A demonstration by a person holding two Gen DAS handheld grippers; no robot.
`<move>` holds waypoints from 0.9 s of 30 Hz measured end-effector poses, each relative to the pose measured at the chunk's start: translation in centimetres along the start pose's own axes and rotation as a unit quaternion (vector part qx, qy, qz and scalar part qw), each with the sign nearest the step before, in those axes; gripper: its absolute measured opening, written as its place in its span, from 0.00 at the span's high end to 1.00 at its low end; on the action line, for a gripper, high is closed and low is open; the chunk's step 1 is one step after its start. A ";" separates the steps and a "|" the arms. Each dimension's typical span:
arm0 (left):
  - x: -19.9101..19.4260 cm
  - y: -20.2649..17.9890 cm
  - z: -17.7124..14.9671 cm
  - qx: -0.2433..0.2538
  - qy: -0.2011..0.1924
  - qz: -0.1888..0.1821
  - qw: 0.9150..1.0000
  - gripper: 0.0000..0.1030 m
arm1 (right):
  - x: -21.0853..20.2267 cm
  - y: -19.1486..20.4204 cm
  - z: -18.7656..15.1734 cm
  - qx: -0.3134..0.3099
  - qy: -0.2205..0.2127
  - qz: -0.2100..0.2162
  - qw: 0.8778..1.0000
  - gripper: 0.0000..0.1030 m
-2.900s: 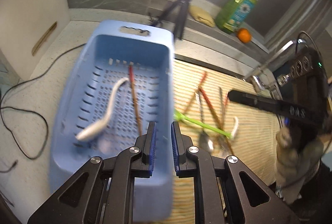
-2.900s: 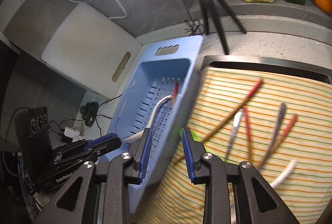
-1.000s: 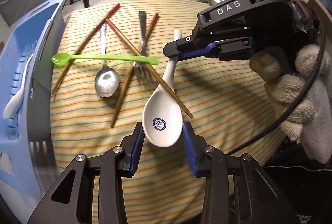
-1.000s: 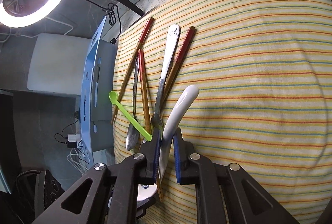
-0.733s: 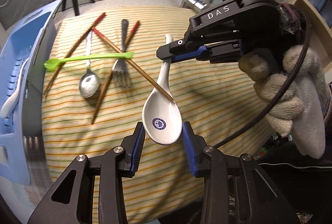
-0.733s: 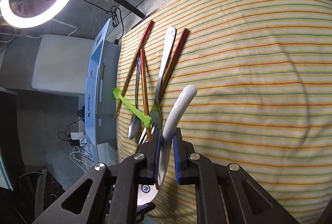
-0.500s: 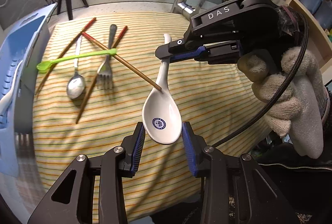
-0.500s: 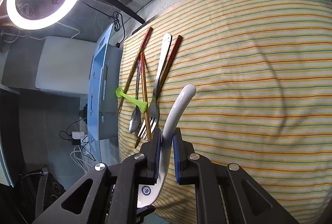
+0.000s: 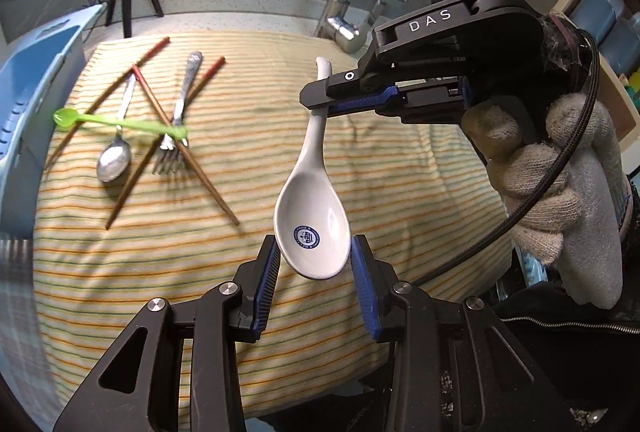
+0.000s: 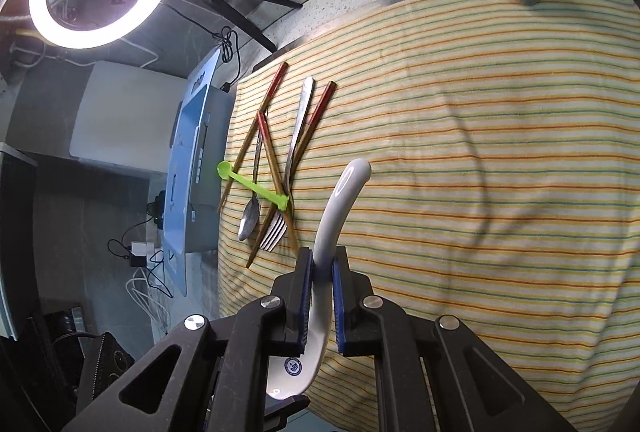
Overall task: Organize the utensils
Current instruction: 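Carry the large white spoon over the blue basket with the right tool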
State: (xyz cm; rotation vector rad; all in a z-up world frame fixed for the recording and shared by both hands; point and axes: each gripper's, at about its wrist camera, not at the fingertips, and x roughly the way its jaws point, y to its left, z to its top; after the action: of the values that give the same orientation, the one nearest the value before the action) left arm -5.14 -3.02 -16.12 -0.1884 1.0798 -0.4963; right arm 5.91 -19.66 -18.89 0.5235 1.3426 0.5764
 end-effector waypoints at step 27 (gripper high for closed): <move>-9.3 19.6 3.4 -0.056 -0.044 0.076 0.995 0.66 | 14.2 20.4 6.6 -0.091 0.006 0.034 0.995 0.91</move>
State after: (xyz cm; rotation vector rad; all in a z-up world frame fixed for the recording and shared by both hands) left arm 0.14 18.27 -14.67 -0.2236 1.0283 -0.2891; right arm 12.58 4.89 -15.11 0.4192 1.2730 0.7513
